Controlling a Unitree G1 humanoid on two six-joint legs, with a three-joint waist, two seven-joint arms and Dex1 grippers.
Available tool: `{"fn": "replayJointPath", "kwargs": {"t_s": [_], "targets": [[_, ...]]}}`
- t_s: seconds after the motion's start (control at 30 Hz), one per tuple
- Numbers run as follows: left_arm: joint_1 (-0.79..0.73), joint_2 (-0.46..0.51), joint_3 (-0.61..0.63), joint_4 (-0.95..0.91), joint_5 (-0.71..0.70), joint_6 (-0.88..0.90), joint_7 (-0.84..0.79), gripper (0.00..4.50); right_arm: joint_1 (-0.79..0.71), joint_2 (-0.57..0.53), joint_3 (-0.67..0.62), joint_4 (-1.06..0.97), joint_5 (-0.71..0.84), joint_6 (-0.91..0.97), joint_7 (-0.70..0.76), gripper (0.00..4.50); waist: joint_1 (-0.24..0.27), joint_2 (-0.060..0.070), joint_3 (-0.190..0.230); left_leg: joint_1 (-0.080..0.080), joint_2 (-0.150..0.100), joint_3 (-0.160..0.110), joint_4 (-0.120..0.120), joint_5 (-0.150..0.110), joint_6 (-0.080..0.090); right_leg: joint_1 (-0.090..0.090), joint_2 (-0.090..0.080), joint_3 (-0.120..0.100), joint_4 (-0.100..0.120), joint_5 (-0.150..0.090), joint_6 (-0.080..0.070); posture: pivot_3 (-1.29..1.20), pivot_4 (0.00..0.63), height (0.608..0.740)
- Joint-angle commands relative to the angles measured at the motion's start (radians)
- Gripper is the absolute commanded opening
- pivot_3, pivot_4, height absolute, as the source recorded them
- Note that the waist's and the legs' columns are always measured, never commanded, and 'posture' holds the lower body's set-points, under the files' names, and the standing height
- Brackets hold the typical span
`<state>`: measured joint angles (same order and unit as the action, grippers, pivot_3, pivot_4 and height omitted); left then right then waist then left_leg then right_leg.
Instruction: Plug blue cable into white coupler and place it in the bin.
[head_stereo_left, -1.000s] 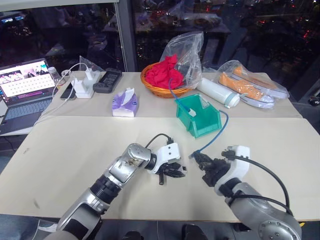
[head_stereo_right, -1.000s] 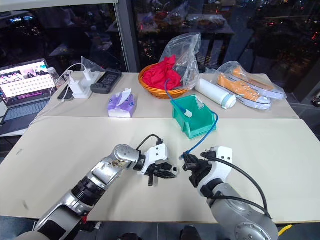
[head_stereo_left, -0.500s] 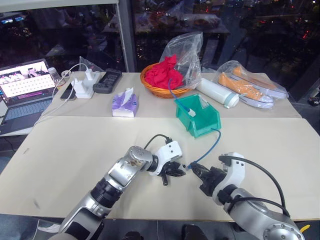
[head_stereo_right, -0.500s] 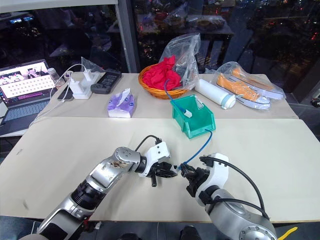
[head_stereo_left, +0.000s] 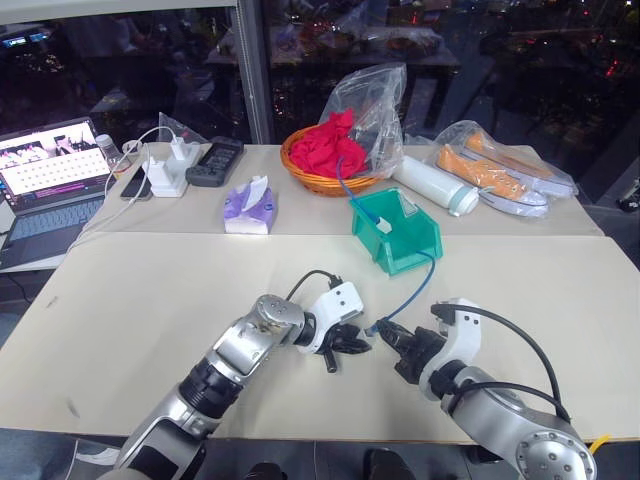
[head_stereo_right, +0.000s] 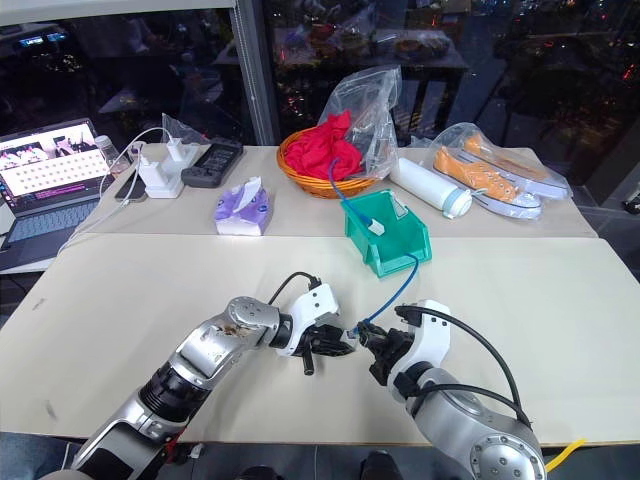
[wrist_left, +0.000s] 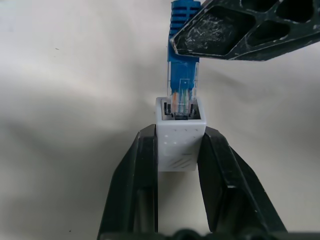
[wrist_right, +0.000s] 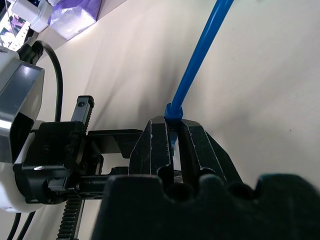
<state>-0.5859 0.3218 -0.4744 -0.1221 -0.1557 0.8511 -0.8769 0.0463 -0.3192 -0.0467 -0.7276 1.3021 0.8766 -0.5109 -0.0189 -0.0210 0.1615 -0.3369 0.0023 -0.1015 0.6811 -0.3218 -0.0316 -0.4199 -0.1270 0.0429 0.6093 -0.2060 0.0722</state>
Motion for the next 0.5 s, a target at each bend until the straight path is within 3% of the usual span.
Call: {"fn": "replayJointPath", "kwargs": {"t_s": [0.03,0.5], "targets": [[0.013,-0.002,0.017,-0.007,-0.001,0.026,0.041,0.63,0.016,-0.027,0.019,0.005,0.018,0.016,0.002,0.0,0.001,0.0,0.0,0.0,0.0,0.0,0.0,0.0,0.0,0.0,0.0,0.0,0.0,0.0,0.0,0.0,0.15,0.74],[0.029,-0.052,0.058,-0.1,-0.042,0.13,0.161,0.63,-0.055,-0.202,0.127,0.048,-0.055,0.155,0.094,0.0,0.001,0.0,0.0,0.001,0.0,0.0,0.0,0.0,0.0,0.001,0.0,0.0,0.0,0.0,0.0,0.0,0.15,0.74]]}}
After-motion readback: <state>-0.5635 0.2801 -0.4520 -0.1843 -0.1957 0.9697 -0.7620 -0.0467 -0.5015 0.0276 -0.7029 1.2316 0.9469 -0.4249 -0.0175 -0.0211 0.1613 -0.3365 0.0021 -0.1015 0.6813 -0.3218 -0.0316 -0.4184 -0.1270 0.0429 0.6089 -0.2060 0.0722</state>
